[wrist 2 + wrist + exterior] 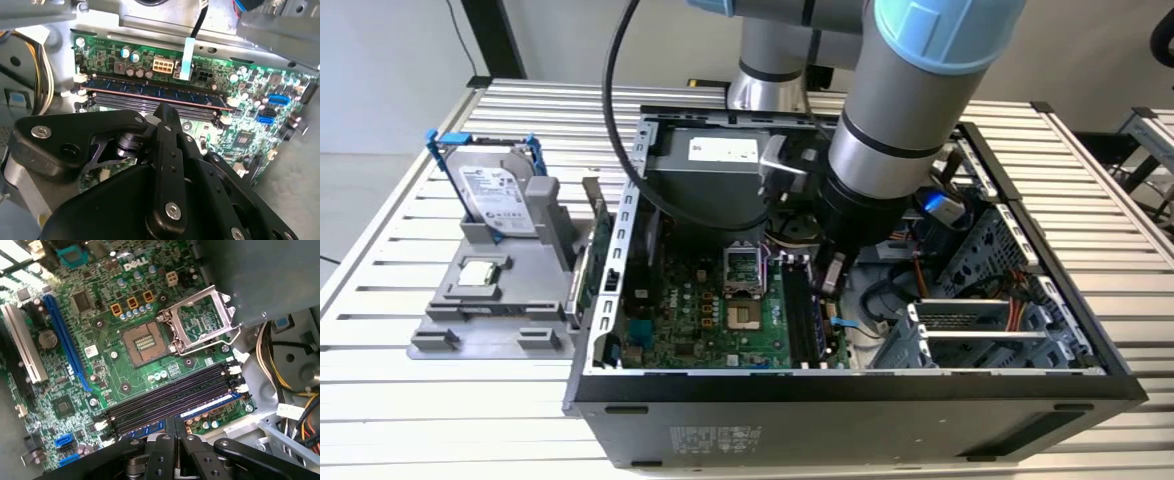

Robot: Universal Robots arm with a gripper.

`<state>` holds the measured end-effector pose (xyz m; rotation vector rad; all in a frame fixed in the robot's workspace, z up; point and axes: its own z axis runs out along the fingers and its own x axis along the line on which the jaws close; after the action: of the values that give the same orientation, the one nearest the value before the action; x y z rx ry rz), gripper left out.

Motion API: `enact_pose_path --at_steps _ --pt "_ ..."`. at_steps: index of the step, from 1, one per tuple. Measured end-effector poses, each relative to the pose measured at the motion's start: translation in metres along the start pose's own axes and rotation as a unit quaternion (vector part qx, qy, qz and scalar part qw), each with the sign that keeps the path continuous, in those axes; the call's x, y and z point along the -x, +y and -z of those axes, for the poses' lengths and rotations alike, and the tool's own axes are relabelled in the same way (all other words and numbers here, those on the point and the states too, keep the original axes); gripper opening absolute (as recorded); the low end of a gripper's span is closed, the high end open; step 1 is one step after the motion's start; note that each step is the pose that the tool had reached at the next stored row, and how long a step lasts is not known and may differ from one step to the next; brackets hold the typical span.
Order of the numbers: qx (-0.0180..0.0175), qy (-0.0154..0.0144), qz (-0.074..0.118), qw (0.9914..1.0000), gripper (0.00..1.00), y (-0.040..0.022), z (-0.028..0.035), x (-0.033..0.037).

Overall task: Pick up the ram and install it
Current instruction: 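Press down the ram until it locks into place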

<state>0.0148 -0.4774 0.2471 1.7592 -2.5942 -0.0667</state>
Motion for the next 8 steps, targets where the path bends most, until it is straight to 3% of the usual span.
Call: enact_pose_path --at_steps 4,8 --pt "-0.002 -0.0001 0.03 0.99956 0.0 0.0 0.0 0.0" --pt "-0.0031 -0.0005 0.057 0.99838 0.0 0.0 0.0 0.0"
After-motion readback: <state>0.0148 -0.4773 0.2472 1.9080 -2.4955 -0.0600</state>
